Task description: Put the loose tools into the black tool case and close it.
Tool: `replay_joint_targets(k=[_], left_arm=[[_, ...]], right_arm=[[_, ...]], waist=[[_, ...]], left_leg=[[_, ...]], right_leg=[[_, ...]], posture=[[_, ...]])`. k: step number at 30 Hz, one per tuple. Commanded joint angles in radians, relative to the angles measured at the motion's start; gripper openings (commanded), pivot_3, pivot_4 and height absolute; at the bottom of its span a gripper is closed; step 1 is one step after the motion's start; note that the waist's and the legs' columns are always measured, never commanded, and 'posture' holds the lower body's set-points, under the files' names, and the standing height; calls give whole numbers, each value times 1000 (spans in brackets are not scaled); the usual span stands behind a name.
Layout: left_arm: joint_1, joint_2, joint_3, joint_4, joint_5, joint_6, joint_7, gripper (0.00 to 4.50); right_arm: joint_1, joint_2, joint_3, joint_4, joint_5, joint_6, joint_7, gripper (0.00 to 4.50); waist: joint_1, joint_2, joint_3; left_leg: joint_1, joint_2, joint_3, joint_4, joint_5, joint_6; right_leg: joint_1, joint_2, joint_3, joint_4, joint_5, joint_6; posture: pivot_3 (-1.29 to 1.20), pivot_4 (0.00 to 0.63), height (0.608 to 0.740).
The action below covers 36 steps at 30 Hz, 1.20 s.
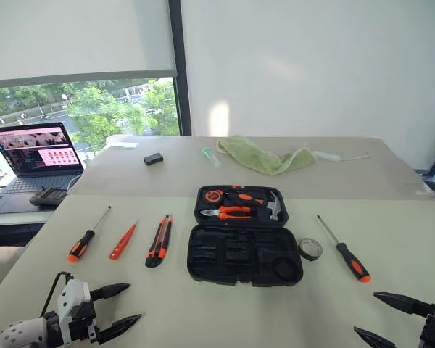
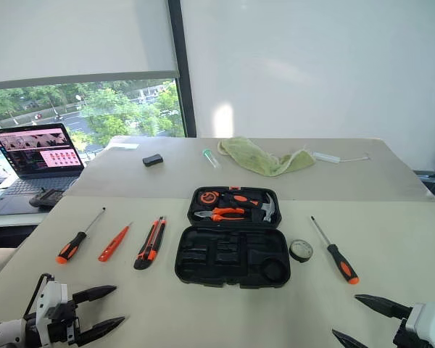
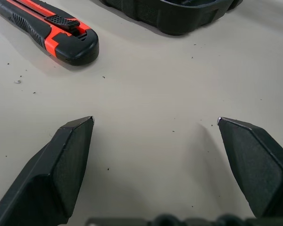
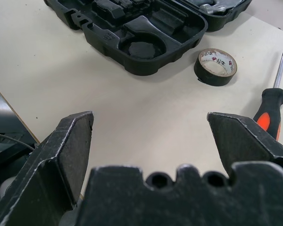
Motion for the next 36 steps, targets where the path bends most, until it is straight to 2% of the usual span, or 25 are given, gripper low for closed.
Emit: replay_joint_targets(k=[1, 2, 3, 4, 5, 7, 8, 10, 12, 14, 19, 22, 25, 27, 30, 36], left_arm=[[-18, 28, 25, -215, -127, 181, 170, 4500], [-48, 55, 52, -400, -244, 325, 311, 4500], [-84, 76, 71, -541, -348, 446, 443, 4500], [-115, 85, 92, -619, -439, 537, 557, 4500], [-126, 84, 113, -630, -475, 575, 613, 4500], [-135, 77, 168, -634, -536, 645, 714, 4500], [-142, 78, 200, -626, -555, 684, 780, 4500], [-159, 86, 239, -615, -536, 726, 875, 4500], [-190, 136, 265, -598, -461, 859, 1070, 4500], [-243, 164, 282, -552, -451, 941, 1169, 4500], [-297, 240, 283, -435, -390, 1113, 1222, 4500], [-340, 279, 249, -312, -350, 1192, 1203, 4500], [-428, 328, 154, -199, -299, 1226, 1132, 4500], [-482, 349, 85, -110, -231, 1173, 1070, 4500], [-563, 370, -8, 3, -172, 1123, 935, 3737], [-651, 364, -26, 107, -111, 1092, 821, 1477]], right_arm=[[-40, -6, 25, -34, 13, -13, -26, 4466], [-69, 0, 48, -60, 19, -13, -45, 4466], [-90, 2, 69, -82, 25, -10, -59, 4466], [-107, 4, 87, -101, 31, -8, -70, 4466], [-121, 3, 100, -114, 37, -1, -81, 4466], [-156, -5, 124, -148, 61, 23, -104, 4466], [-178, -16, 141, -172, 74, 37, -114, 4466], [-220, -38, 171, -211, 98, 62, -132, 4466], [-290, -76, 206, -259, 167, 115, -157, 4466], [-353, -113, 235, -295, 238, 161, -180, 4466], [-466, -185, 275, -323, 340, 231, -206, 4466], [-498, -197, 283, -318, 349, 239, -207, 4466], [-506, -200, 287, -311, 347, 241, -202, 4466], [-509, -197, 296, -309, 337, 238, -203, 4466], [-491, -194, 287, -318, 334, 233, -203, 4500], [-436, -184, 259, -334, 325, 220, -201, 4500]], waist=[[0, 0, 0], [0, -3, 3], [1, -12, 9], [3, -16, 12], [3, -19, 11], [-3, -14, 8], [-7, -12, 7], [-26, -9, 8], [-29, -14, 11], [-28, -21, 15], [-16, -26, 18], [-14, -29, 20], [-9, -32, 21], [-3, -32, 21], [-3, -33, 22], [-3, -33, 22]], left_leg=[[0, 0, 0, 0, 0, 0], [0, 0, 0, 0, 0, 0], [0, 1, -1, 0, -1, -1], [-1, 2, -3, 0, -3, -7], [-4, 2, -5, 0, -1, -10], [-4, 1, -5, 0, 0, -11], [-3, 0, -4, 0, -1, -8], [-2, 0, 1, -1, -3, -2], [-1, 0, 2, -4, -3, -4], [0, 0, 1, -6, -1, -7], [1, 0, 0, -9, -1, -8], [0, -1, 1, -10, -1, -7], [0, -1, 1, -11, 0, -9], [0, -1, 1, -11, 0, -10], [0, -1, 2, -12, 1, -11], [0, -1, 2, -12, 2, -12]], right_leg=[[0, 0, 0, 0, 0, 0], [0, 0, 0, 1, 0, 0], [0, -1, 1, 0, 0, 0], [0, -4, 1, 2, 0, 1], [-1, -4, 0, 1, 1, 1], [1, -4, 0, 0, 2, 3], [3, -5, 0, 0, 5, 7], [3, -1, 1, 3, 5, 2], [1, 6, 1, 4, 3, -1], [1, 9, 0, 4, 2, -3], [2, 9, -3, 2, 2, -5], [1, 7, -3, 2, 2, -4], [1, 8, -4, 2, 2, -4], [1, 8, -4, 2, 2, -4], [0, 8, -4, 2, 2, -5], [0, 7, -4, 2, 3, -5]], posture=[[0, 150, 740], [0, 150, 740], [0, 150, 740], [0, 150, 740], [0, 150, 740], [0, 150, 740], [0, 150, 740], [0, 150, 740], [0, 150, 740], [0, 150, 740], [0, 150, 740], [0, 150, 740], [0, 150, 740], [0, 150, 740], [0, 150, 740], [0, 150, 740]])
